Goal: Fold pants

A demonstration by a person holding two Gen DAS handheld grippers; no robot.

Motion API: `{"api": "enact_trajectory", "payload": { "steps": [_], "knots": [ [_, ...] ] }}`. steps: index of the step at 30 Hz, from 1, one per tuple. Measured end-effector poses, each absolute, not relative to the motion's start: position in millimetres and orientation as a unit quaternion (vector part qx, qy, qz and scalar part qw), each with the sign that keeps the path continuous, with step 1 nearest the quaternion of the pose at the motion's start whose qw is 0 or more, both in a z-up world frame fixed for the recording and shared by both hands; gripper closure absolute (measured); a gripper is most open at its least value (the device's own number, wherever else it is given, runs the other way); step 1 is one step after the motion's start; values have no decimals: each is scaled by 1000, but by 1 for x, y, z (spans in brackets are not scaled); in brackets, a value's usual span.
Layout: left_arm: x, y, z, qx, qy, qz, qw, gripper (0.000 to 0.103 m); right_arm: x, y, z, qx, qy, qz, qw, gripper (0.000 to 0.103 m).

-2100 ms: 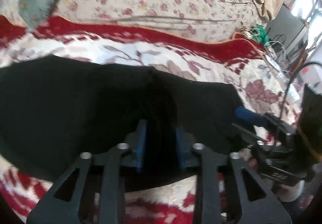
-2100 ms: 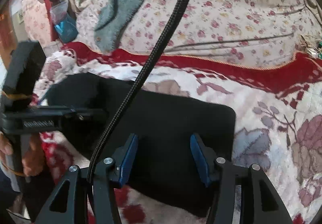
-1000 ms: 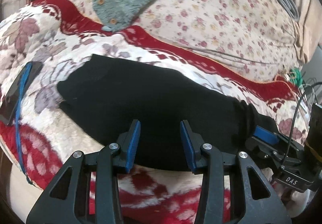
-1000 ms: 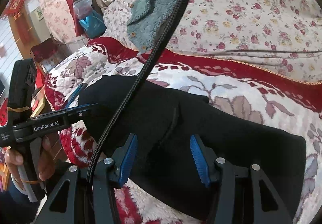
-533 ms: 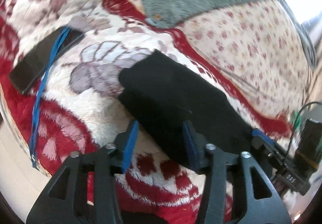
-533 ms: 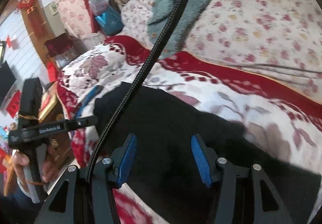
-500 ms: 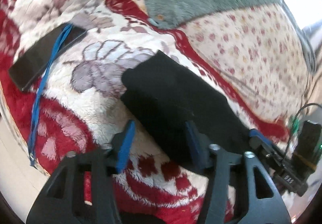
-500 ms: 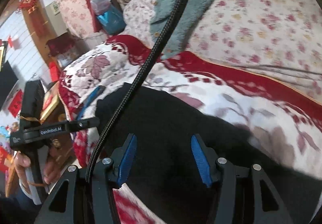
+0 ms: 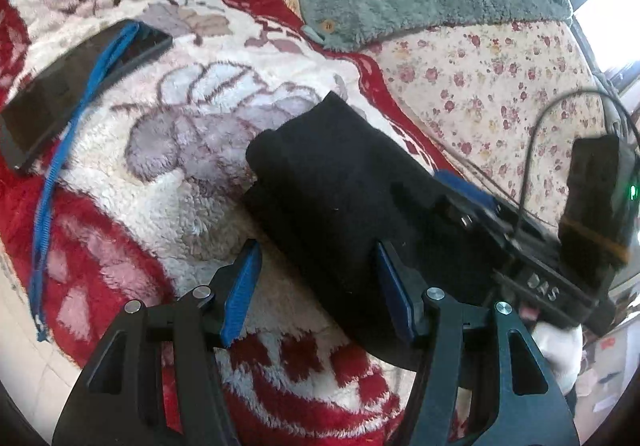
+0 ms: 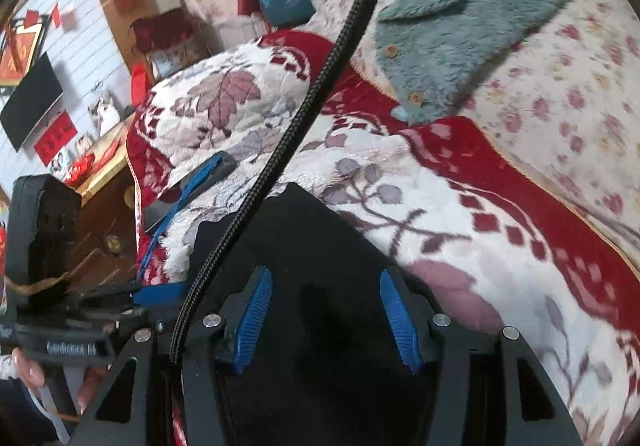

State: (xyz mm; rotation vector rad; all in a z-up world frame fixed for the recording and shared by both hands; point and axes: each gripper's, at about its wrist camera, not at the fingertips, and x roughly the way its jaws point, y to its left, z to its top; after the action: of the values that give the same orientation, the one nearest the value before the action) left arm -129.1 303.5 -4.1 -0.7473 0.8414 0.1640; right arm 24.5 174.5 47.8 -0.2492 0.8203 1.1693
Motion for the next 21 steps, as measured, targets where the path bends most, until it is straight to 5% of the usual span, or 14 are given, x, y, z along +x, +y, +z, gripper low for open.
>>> {"api": "enact_trajectory", "payload": {
  "steps": [12, 15, 16, 17, 21],
  "knots": [
    [-121, 302, -10, -355, 385, 68, 849, 31, 44, 244, 28, -204, 386, 564, 701, 49],
    [-117, 301, -10, -353, 381, 69, 852, 31, 46, 246, 27, -190, 382, 579, 695, 63],
    [-115, 299, -9, -344, 379, 62, 857, 37, 44, 247, 24, -192, 382, 583, 691, 75],
    [-114, 298, -9, -345, 379, 48, 857, 58, 43, 246, 24, -190, 381, 584, 691, 79],
    [-112, 297, -8, -348, 380, 38, 856, 82, 44, 228, 33, -150, 375, 591, 698, 89]
  ]
}}
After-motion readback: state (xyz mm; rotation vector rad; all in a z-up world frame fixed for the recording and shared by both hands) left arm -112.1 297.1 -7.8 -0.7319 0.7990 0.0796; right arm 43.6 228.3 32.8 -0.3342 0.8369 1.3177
